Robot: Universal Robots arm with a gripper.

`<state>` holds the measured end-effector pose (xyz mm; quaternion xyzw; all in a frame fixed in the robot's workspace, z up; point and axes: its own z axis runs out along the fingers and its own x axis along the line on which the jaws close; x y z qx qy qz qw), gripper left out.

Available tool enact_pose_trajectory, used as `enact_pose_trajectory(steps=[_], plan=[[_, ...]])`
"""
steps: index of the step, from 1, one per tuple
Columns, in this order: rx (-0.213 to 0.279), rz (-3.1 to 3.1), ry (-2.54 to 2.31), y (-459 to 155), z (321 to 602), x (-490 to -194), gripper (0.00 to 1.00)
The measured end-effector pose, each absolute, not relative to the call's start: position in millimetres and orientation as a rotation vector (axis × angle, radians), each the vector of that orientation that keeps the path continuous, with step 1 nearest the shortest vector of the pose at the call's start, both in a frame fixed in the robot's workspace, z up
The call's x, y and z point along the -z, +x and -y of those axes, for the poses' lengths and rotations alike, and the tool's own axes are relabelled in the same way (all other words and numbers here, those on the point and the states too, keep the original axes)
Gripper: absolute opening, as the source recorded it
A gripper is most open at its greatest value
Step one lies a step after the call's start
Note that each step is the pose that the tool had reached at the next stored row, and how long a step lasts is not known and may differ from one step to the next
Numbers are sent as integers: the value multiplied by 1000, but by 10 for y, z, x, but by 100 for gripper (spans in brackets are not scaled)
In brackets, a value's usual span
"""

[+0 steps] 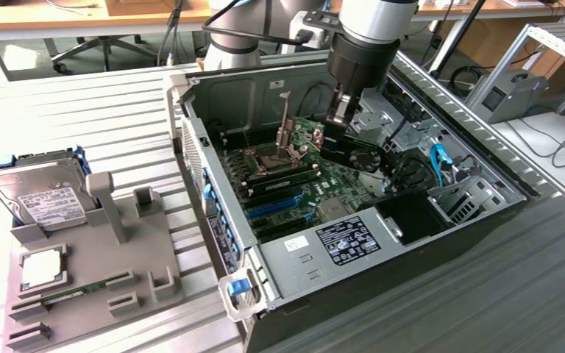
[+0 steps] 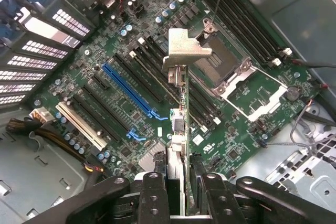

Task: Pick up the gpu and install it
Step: 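Insert the gpu into the slot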

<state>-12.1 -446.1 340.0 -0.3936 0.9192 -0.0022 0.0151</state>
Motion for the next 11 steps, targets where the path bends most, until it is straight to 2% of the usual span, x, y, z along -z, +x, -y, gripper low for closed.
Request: enact_pose_trajectory(steps=[11], plan=[[5,-2825,-1304,-121,4461,-3400,29]])
